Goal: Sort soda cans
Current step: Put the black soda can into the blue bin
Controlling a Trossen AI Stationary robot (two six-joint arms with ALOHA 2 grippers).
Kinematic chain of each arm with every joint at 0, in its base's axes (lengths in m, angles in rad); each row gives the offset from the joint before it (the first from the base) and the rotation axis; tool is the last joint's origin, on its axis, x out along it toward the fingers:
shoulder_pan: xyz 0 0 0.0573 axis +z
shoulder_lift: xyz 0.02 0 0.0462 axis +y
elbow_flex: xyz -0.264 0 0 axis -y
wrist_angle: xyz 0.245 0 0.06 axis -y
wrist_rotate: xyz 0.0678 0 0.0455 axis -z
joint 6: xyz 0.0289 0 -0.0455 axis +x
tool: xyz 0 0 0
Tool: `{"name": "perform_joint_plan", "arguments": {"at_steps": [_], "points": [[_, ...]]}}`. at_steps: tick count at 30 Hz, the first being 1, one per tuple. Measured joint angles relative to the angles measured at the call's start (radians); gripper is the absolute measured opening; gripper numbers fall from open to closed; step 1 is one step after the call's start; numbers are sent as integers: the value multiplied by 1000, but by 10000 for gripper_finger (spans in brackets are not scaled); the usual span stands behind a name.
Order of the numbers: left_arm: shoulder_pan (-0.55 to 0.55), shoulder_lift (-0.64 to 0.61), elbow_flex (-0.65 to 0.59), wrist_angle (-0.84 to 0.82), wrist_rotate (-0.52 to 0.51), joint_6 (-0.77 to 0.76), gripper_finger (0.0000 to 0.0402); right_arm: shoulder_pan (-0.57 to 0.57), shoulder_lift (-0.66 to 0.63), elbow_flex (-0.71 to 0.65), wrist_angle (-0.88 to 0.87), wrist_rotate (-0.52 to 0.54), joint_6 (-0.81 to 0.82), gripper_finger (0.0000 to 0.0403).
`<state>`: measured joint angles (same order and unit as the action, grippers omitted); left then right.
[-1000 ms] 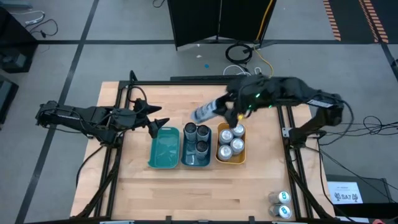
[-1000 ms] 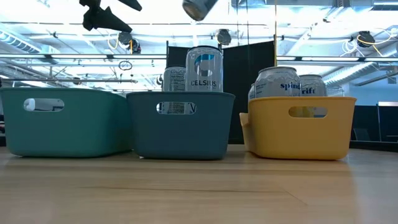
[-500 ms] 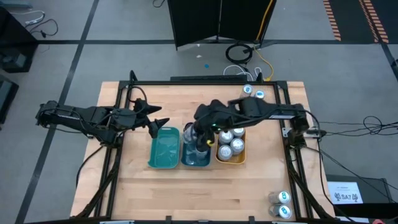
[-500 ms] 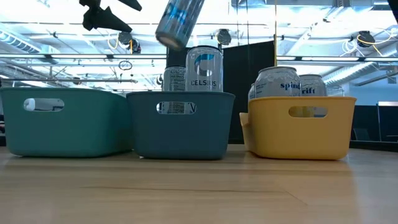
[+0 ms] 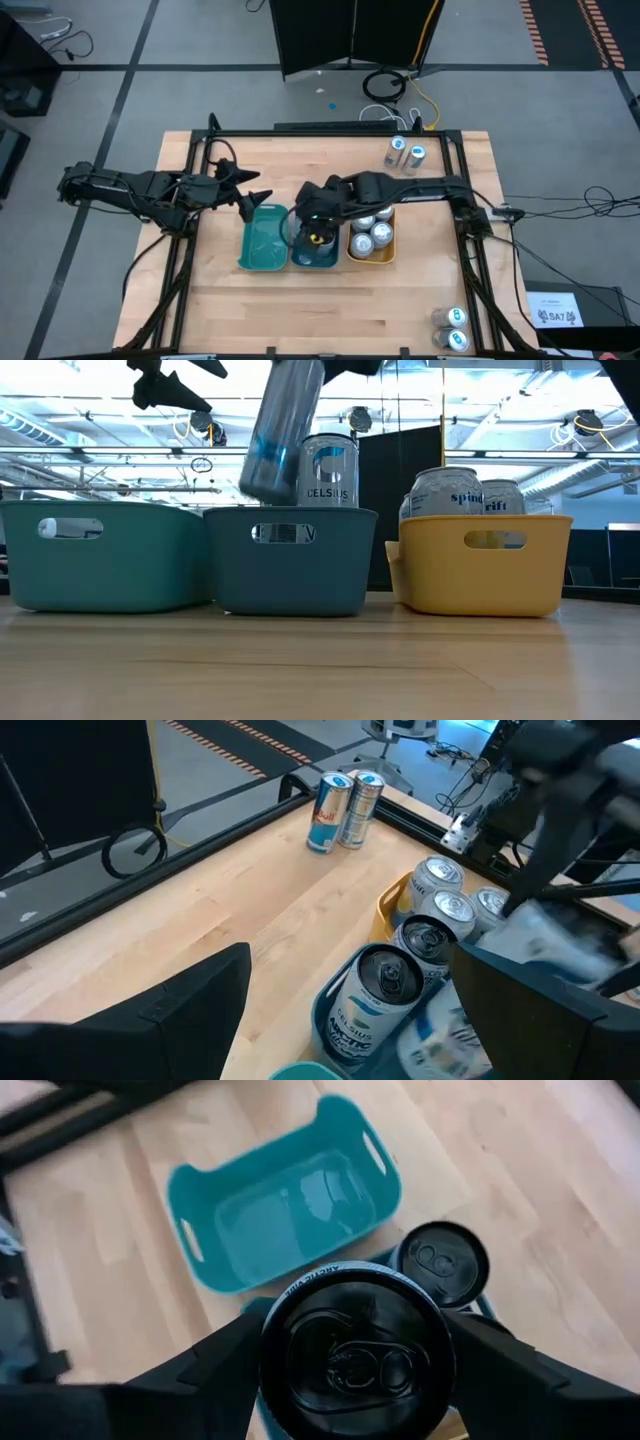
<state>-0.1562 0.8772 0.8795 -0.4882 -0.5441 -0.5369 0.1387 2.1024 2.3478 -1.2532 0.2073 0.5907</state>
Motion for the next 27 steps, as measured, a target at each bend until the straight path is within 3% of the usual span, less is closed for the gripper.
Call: {"name": "perform_joint_plan", "arguments": {"at_steps": [27], "points": [[0,0,0,0,43,-1,351,-2,189,0,11,-29,-86,263]]}}
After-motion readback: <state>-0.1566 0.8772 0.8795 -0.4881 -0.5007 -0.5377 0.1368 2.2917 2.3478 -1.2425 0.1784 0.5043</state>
